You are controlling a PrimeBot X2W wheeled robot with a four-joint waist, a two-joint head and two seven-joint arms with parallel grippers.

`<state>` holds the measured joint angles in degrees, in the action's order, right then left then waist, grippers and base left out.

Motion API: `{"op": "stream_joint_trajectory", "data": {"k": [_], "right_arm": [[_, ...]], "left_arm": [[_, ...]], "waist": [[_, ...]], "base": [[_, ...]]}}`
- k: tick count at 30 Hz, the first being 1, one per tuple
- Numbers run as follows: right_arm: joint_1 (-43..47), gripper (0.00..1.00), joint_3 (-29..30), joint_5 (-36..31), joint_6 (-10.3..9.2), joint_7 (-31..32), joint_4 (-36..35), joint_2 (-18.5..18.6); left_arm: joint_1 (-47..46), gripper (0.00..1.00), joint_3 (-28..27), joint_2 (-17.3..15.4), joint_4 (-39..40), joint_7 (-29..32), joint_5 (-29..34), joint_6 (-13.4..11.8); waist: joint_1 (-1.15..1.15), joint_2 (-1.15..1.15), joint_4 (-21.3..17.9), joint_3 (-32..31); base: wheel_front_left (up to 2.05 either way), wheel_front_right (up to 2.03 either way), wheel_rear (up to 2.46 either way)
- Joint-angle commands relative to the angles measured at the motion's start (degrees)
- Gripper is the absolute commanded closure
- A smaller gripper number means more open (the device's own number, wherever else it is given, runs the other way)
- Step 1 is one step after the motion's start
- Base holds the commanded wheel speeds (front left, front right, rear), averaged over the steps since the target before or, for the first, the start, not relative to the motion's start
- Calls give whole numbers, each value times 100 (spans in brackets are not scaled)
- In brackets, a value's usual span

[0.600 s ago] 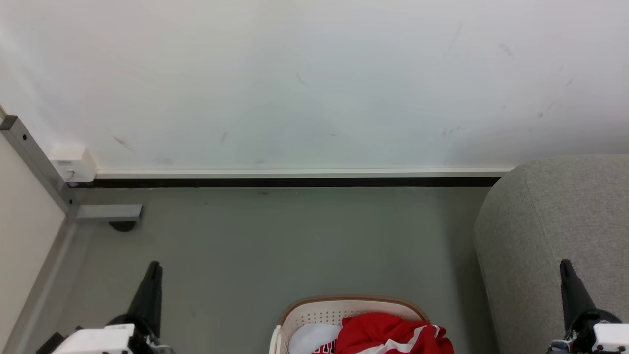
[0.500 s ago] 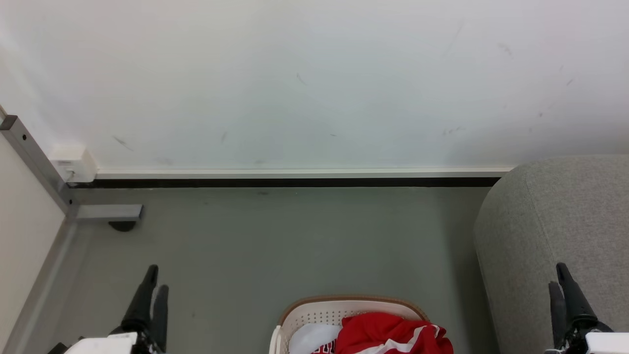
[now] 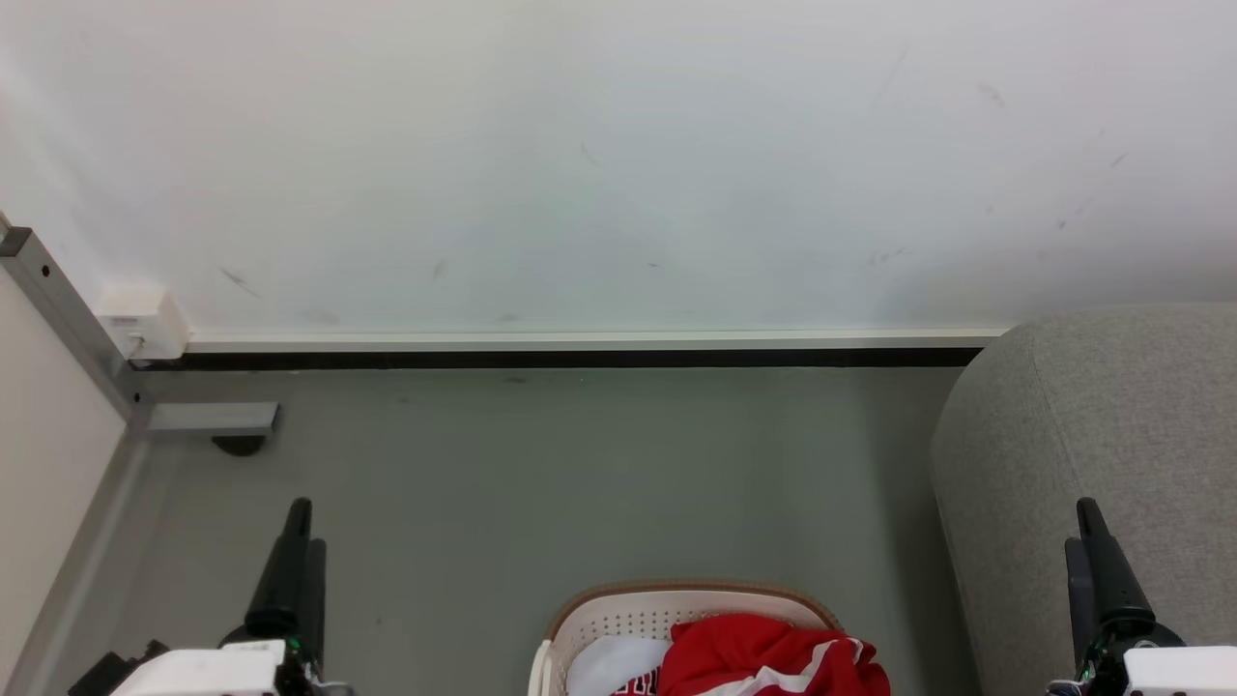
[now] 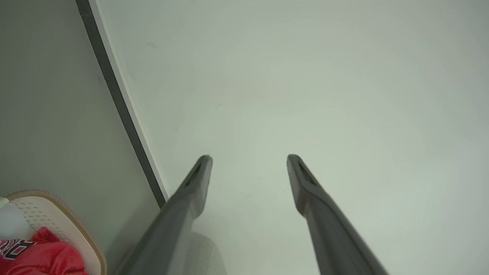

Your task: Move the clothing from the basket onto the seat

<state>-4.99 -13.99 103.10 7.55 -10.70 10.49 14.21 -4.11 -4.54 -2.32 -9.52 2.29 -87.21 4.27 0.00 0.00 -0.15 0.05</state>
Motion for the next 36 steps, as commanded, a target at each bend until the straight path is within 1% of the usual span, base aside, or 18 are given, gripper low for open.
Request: {"op": "stream_joint_trajectory", "data": {"k": [1,7,15,16,19,20,21,27,30,31,36], "right_arm": [[-149,0,94,-229,-2,-41,-142,6],[-159,0,191,-938,-2,-75,-194,-91],[-144,0,279,-2098,-3,-118,-144,-217],[-144,0,279,-2098,-3,-118,-144,-217],[-139,0,317,-2519,-3,-135,-140,-258],[-139,0,336,-2662,-3,-141,-141,-270],[-140,0,363,-2975,-3,-149,-141,-298],[-133,0,428,-3966,-4,-178,-181,-385],[-130,0,459,-4462,-4,-194,-210,-422],[-130,0,459,-4462,-4,-194,-210,-422],[-103,0,502,-5239,-5,-215,-221,-480]], "left_arm": [[-128,0,7,-54,157,-65,240,51],[-121,0,21,-39,265,-218,902,78],[-60,0,70,-38,356,-397,1831,107],[-60,0,70,-38,356,-397,1831,107],[-44,0,75,-43,370,-461,2314,119],[-39,0,103,-44,380,-481,2468,123],[-28,0,129,-45,392,-528,2729,128],[-17,0,154,-48,429,-642,3582,150],[-22,0,178,-50,459,-701,3943,158],[-22,0,178,-50,459,-701,3943,158],[-6,0,193,-63,466,-792,4553,164]], "waist": [[0,0,-6,-2],[0,0,-25,-12],[0,0,-45,-38],[0,0,-45,-38],[0,0,-54,-46],[0,0,-57,-49],[0,0,-62,-53],[0,0,-74,-64],[0,0,-81,-64],[0,0,-81,-64],[0,0,-96,-69]], "base": [[0,0,0],[0,0,0],[0,0,0],[0,0,0],[0,0,0],[0,0,0],[0,0,0],[0,0,0],[0,0,0],[0,0,0],[0,0,0]]}}
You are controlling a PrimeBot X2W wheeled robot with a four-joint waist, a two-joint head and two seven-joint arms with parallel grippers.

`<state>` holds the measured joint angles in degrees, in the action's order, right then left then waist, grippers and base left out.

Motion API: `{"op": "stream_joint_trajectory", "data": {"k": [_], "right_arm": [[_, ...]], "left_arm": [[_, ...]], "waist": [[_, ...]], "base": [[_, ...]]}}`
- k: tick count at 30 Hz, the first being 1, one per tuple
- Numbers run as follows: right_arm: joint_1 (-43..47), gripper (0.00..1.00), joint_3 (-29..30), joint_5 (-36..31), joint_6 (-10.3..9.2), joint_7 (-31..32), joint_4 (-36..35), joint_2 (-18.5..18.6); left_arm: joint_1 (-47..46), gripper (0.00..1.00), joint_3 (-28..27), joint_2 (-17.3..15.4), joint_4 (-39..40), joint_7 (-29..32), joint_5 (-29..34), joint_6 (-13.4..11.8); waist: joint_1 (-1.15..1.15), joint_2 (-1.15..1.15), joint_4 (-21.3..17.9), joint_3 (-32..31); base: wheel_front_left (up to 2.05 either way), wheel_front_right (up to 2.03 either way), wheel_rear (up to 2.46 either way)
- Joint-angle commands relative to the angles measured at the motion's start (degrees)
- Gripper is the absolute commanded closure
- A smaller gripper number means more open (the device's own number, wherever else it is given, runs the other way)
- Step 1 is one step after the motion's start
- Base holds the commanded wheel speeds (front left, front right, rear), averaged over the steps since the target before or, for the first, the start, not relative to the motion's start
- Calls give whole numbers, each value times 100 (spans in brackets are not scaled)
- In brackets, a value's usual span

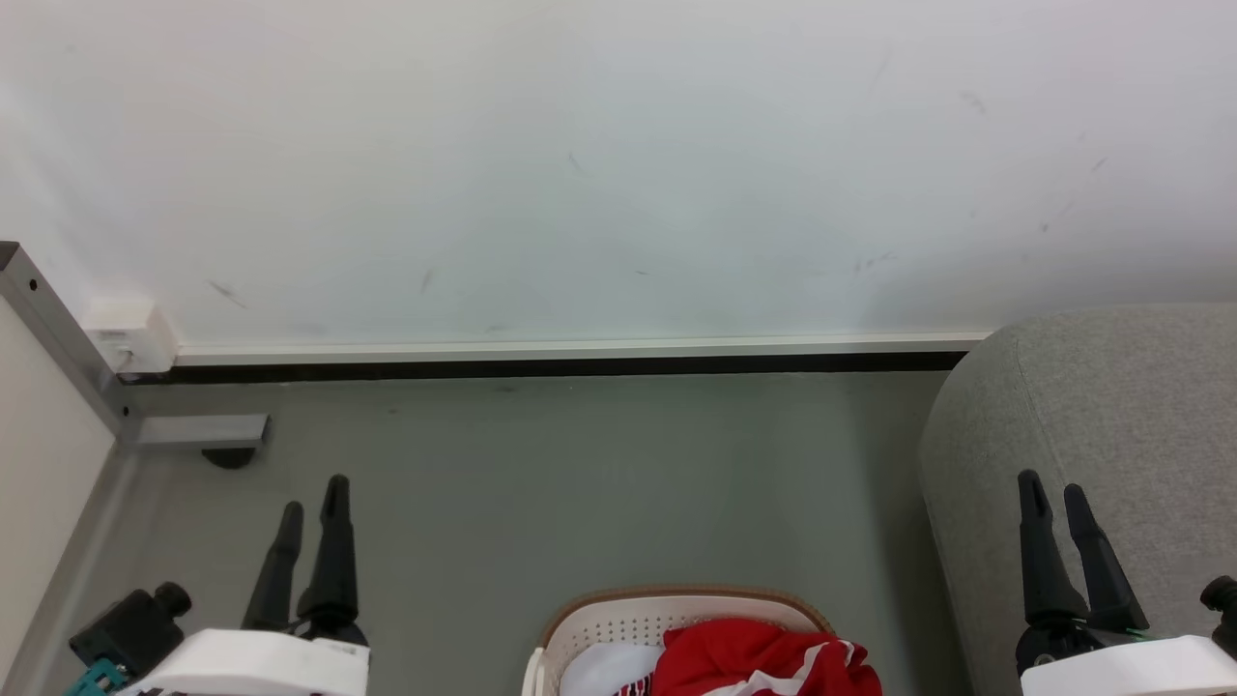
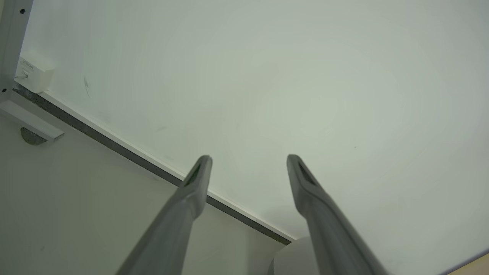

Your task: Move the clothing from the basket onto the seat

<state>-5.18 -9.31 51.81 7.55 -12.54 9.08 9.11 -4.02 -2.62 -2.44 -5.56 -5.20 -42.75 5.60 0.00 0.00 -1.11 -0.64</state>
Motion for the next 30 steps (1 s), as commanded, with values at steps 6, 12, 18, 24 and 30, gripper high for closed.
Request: {"op": "stream_joint_trajectory", "data": {"k": [6,12,18,24,30], "right_arm": [[-70,0,85,-837,-5,-57,17,-46],[-73,0,162,-1388,-6,-78,168,-109],[-108,0,205,-1847,-7,-103,248,-171],[-117,0,273,-2249,-7,-119,294,-238],[-120,0,355,-2596,-8,-142,403,-289]], "left_arm": [[-3,0,140,-104,-28,-148,738,-49],[-2,0,242,-141,-71,-244,1174,-142],[12,0,320,-174,-84,-335,1522,-177],[6,0,390,-189,-91,-427,1850,-183],[31,0,428,-191,-179,-516,2130,-156]], "waist": [[0,0,-18,-10],[0,0,-32,-26],[0,0,-50,-45],[0,0,-63,-60],[0,0,-83,-73]], "base": [[0,0,0],[0,0,0],[0,0,0],[0,0,0],[0,0,0]]}}
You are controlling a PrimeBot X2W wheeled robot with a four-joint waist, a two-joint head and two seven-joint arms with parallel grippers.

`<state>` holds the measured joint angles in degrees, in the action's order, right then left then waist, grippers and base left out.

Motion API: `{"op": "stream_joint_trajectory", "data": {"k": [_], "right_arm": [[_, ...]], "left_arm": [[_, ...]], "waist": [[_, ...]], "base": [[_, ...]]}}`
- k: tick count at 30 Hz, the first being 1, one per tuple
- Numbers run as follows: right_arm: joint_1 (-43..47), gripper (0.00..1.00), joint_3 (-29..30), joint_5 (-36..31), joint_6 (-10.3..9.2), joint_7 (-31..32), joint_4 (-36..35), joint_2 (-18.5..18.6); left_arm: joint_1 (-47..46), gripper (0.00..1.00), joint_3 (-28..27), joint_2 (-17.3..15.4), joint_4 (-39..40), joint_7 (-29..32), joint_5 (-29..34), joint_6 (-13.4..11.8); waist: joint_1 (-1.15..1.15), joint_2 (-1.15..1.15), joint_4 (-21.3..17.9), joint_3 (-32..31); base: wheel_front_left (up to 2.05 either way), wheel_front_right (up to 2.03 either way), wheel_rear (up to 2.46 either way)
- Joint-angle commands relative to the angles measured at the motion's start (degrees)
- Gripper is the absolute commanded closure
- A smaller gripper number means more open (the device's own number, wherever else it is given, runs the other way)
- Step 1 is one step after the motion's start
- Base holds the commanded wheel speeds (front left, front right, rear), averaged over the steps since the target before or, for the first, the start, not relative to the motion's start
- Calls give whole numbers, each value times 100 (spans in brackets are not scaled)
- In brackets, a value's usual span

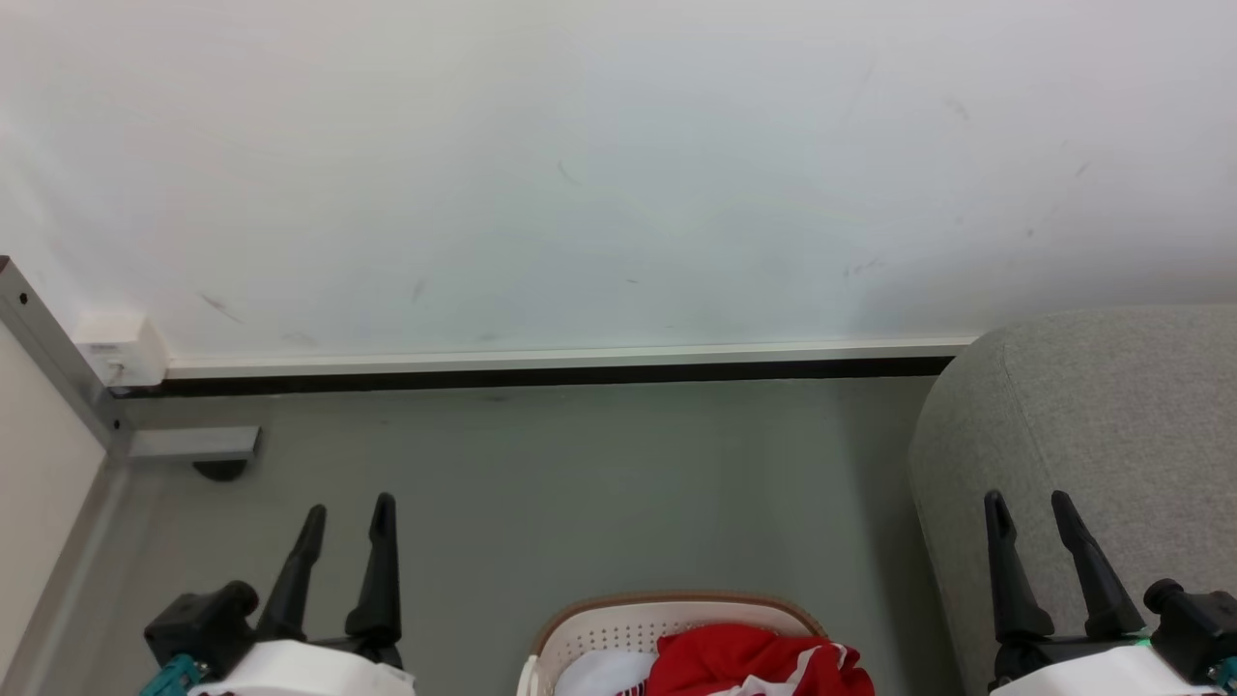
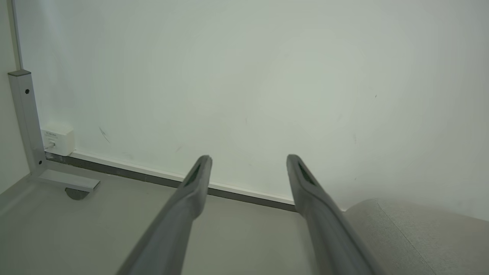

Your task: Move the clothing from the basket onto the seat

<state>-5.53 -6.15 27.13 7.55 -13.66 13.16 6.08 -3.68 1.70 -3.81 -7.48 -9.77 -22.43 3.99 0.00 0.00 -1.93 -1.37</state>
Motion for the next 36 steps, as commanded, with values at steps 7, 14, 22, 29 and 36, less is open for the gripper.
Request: {"op": "stream_joint_trajectory", "data": {"k": [7,14,22,29,36], "right_arm": [[-80,0,105,-530,-8,-59,95,-49],[-98,0,135,-913,-9,-69,159,-114],[-112,0,154,-1300,-10,-102,203,-174],[-129,0,186,-1618,-10,-111,226,-226],[-129,0,197,-1903,-11,-130,222,-282]], "left_arm": [[1,0,19,-52,-39,-146,442,30],[-3,0,39,-41,-91,-230,784,50],[-9,0,56,-15,-133,-326,1151,54],[-18,0,58,0,-137,-415,1481,75],[-49,0,46,14,-148,-473,1772,108]], "waist": [[0,0,-25,-10],[0,0,-42,-16],[0,0,-55,-40],[0,0,-69,-53],[0,0,-75,-61]], "base": [[0,0,0],[0,0,0],[0,0,0],[0,0,0],[0,0,0]]}}
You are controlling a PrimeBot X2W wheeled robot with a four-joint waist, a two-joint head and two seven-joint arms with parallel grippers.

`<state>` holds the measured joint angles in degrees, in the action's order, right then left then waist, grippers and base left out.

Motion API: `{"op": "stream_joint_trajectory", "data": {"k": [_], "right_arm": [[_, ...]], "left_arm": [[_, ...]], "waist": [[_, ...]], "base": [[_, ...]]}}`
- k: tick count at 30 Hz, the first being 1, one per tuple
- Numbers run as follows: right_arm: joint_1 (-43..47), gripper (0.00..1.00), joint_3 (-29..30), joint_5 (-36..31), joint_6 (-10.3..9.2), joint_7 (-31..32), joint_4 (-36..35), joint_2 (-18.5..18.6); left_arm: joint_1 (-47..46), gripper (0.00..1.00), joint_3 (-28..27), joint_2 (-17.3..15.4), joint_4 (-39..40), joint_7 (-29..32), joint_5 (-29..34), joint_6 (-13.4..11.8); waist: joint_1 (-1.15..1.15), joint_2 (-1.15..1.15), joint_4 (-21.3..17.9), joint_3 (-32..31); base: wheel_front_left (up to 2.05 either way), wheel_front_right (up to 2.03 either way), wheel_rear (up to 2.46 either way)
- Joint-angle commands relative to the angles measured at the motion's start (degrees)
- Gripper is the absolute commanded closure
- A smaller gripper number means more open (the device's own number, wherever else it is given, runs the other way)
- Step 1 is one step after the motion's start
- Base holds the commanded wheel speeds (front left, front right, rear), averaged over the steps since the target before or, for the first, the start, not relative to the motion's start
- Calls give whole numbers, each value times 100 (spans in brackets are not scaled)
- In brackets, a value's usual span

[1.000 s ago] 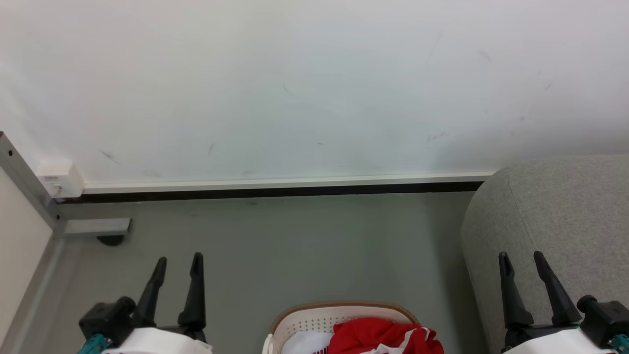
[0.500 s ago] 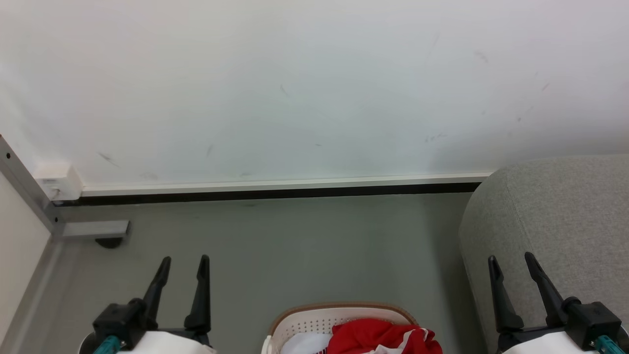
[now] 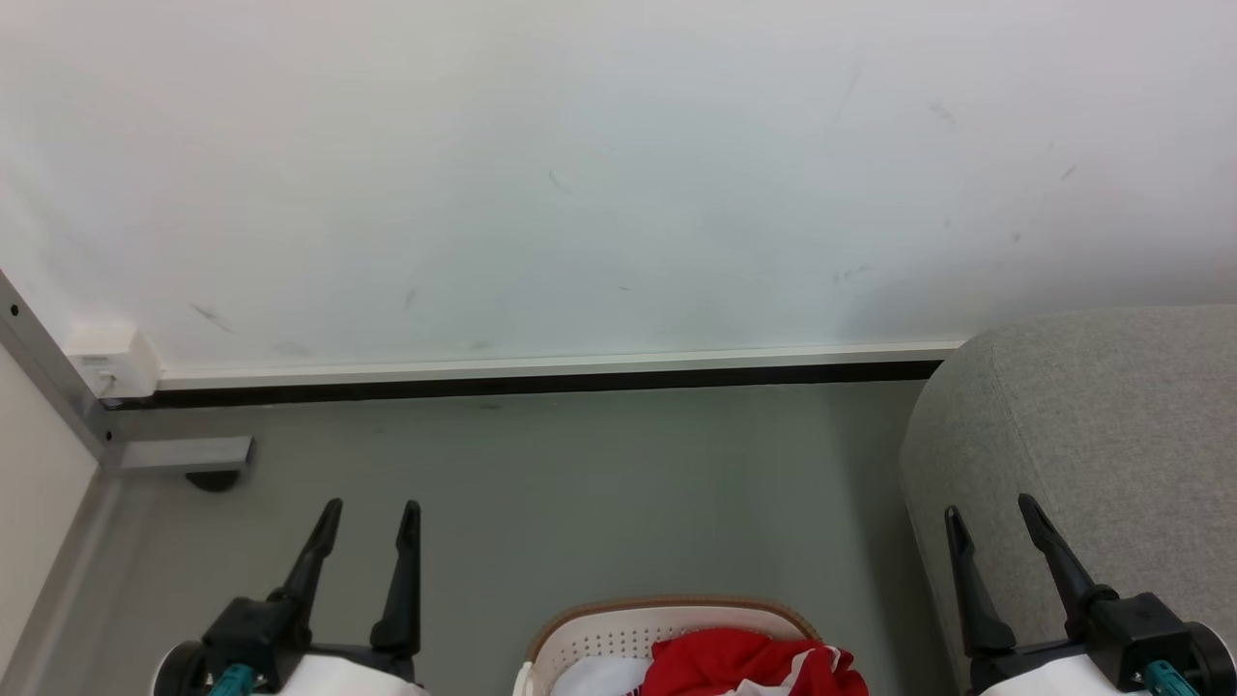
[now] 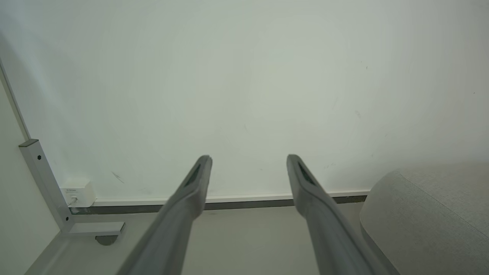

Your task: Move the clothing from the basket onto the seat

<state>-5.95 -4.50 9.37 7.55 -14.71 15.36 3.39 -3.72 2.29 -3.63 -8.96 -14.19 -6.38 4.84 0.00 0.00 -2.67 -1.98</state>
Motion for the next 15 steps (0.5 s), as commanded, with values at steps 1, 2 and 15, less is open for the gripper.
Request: {"op": "stream_joint_trajectory", "data": {"k": [1,2,15], "right_arm": [[-89,0,36,-170,-11,-30,-2,-20],[-89,0,39,-212,-11,-34,-1,-29],[-86,0,17,-358,-12,-41,45,-61]], "left_arm": [[-42,0,-22,0,-6,-44,176,26],[-34,0,-29,3,-12,-57,197,34],[-4,0,-65,33,6,-99,297,100]], "waist": [[0,0,-2,-2],[0,0,-4,-5],[0,0,-11,-22]], "base": [[0,0,0],[0,0,0],[0,0,0]]}}
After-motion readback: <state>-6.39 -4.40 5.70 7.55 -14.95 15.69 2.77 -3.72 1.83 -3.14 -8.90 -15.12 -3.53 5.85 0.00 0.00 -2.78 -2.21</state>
